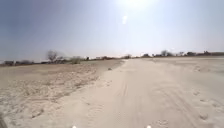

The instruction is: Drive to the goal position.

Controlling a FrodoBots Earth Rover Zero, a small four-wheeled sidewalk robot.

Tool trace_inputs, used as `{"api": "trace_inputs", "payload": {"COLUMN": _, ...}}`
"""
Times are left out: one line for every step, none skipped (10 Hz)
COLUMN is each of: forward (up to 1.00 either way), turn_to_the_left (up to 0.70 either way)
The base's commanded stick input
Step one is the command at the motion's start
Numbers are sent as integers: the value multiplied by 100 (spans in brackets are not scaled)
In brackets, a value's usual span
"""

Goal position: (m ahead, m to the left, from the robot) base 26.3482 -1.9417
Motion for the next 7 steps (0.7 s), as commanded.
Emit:
{"api": "trace_inputs", "payload": {"forward": 70, "turn_to_the_left": 0}}
{"api": "trace_inputs", "payload": {"forward": 70, "turn_to_the_left": 0}}
{"api": "trace_inputs", "payload": {"forward": 70, "turn_to_the_left": 0}}
{"api": "trace_inputs", "payload": {"forward": 70, "turn_to_the_left": 0}}
{"api": "trace_inputs", "payload": {"forward": 70, "turn_to_the_left": 0}}
{"api": "trace_inputs", "payload": {"forward": 70, "turn_to_the_left": 0}}
{"api": "trace_inputs", "payload": {"forward": 70, "turn_to_the_left": 0}}
